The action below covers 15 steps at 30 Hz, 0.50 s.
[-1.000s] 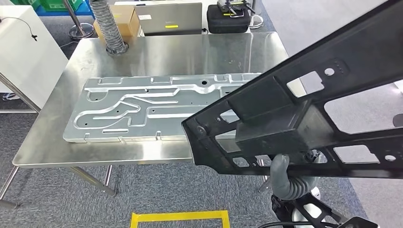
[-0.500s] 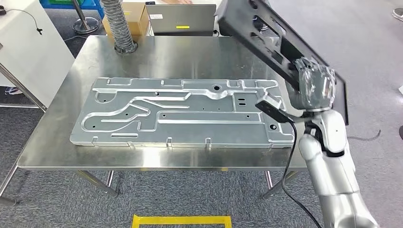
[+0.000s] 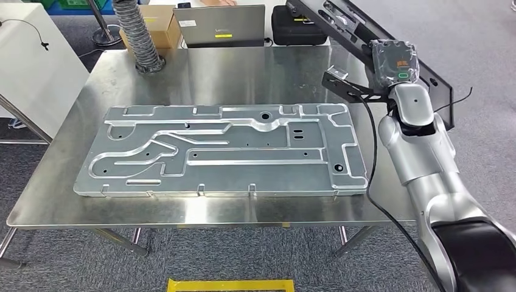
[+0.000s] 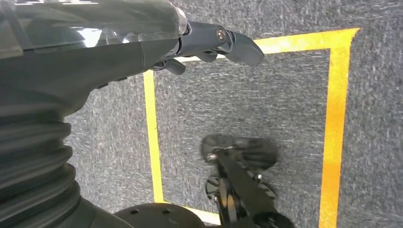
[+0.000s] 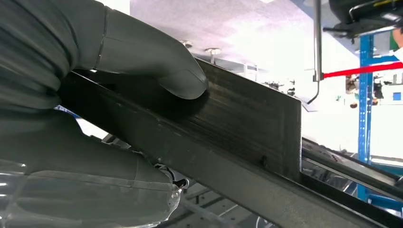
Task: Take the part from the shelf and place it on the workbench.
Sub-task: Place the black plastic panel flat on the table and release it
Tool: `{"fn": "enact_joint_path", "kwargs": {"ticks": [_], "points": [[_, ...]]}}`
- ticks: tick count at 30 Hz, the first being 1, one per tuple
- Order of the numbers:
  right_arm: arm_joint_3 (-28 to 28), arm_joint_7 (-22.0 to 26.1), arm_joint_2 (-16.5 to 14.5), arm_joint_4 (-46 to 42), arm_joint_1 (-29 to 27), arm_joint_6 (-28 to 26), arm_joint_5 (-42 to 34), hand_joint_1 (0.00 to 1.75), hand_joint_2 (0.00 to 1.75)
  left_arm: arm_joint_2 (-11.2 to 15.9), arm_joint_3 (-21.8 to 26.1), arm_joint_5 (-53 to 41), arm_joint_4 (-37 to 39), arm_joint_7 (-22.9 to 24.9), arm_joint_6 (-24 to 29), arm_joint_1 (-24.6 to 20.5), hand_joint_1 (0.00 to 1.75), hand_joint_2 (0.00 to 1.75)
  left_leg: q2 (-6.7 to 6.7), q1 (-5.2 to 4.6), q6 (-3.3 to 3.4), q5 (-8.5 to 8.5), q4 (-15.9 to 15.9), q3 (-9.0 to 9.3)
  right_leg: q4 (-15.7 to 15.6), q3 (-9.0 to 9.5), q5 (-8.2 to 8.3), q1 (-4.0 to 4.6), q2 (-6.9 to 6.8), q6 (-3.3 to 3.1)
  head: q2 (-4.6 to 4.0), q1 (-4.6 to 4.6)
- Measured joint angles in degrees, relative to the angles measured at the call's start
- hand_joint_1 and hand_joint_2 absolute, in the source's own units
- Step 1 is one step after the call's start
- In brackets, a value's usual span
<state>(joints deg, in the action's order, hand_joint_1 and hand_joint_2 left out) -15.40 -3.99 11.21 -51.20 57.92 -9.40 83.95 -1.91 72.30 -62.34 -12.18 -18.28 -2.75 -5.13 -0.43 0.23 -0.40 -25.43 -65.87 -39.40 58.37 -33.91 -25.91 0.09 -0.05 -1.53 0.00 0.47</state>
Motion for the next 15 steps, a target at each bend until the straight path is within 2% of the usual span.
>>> {"fn": "enact_joint_path", "kwargs": {"ticks": [2,4,5,7,8,10,11,12,13,15], "points": [[-0.66,1.11,-0.64,3.6,2.19,0.2,-0.1,1.75,1.75,0.16,0.0,-0.03,-0.01,0.11,-0.06,-0.03,0.0,1.75,0.08,-0.34,0.68,2.51,6.02,1.89,-0.01,0.2,-0.31,0.11,0.08,0.25,0.0,0.02],[-1.65,2.73,-1.58,6.78,3.35,0.28,-0.28,1.75,1.75,0.32,0.0,-0.06,-0.01,0.2,-0.16,-0.09,0.0,1.75,0.12,-0.58,1.11,2.39,7.61,2.32,-0.09,0.06,-0.44,0.12,0.28,0.77,0.0,0.01],[-2.12,3.37,-2.02,7.93,3.49,0.22,-0.36,1.75,1.75,0.36,0.0,-0.07,-0.01,0.22,-0.22,-0.12,0.0,1.75,0.16,-0.41,1.27,2.76,7.85,2.64,-0.13,0.1,-0.63,0.13,0.34,1.07,0.0,0.02],[-2.86,4.18,-2.88,9.68,3.64,-0.01,-0.54,1.75,1.75,0.4,0.0,-0.07,0.0,0.21,-0.32,-0.33,0.0,1.75,0.23,-0.02,1.65,2.96,8.67,3.29,1.6,-0.5,-1.94,0.08,0.34,1.66,0.0,0.02],[-3.08,4.38,-3.14,10.33,3.79,-0.09,-0.63,1.75,1.75,0.4,0.0,-0.07,0.01,0.21,-0.36,-0.48,0.0,1.75,0.24,0.16,1.83,3.0,8.95,3.6,4.16,-1.65,-3.31,-0.03,0.33,1.96,0.0,0.04],[-3.44,4.55,-3.5,11.66,4.0,-0.21,-0.83,1.75,1.75,0.4,0.0,-0.07,0.01,0.2,-0.38,-0.67,0.0,1.75,0.08,0.19,2.07,2.76,8.97,3.89,11.82,-5.55,-6.41,-0.45,0.31,2.53,0.0,0.07],[-3.59,4.58,-3.57,12.29,4.02,-0.21,-0.88,1.75,1.75,0.4,0.0,-0.07,0.01,0.21,-0.39,-0.66,0.0,1.75,-0.03,0.25,2.06,2.59,8.9,4.02,14.87,-7.37,-7.1,-0.7,0.3,2.81,0.0,0.08],[-3.76,4.58,-3.63,12.83,4.02,-0.21,-0.93,1.75,1.75,0.4,0.0,-0.07,0.01,0.21,-0.39,-0.58,0.0,1.75,-0.14,0.33,1.95,2.37,8.79,4.16,16.06,-8.39,-6.71,-0.97,0.28,3.06,0.0,0.09],[-3.91,4.57,-3.7,13.26,4.04,-0.21,-0.94,1.75,1.75,0.39,0.0,-0.07,0.01,0.22,-0.4,-0.49,0.0,1.75,-0.22,0.45,1.76,2.09,8.6,4.32,14.89,-8.3,-5.18,-1.23,0.23,3.29,0.0,0.08],[-4.08,4.58,-3.83,13.78,4.23,-0.22,-0.94,1.75,1.75,0.39,0.0,-0.07,0.01,0.22,-0.43,-0.4,0.0,1.75,-0.29,0.69,1.18,1.36,8.03,4.61,7.57,-5.53,-0.67,-1.63,0.08,3.61,0.0,0.1]]}}
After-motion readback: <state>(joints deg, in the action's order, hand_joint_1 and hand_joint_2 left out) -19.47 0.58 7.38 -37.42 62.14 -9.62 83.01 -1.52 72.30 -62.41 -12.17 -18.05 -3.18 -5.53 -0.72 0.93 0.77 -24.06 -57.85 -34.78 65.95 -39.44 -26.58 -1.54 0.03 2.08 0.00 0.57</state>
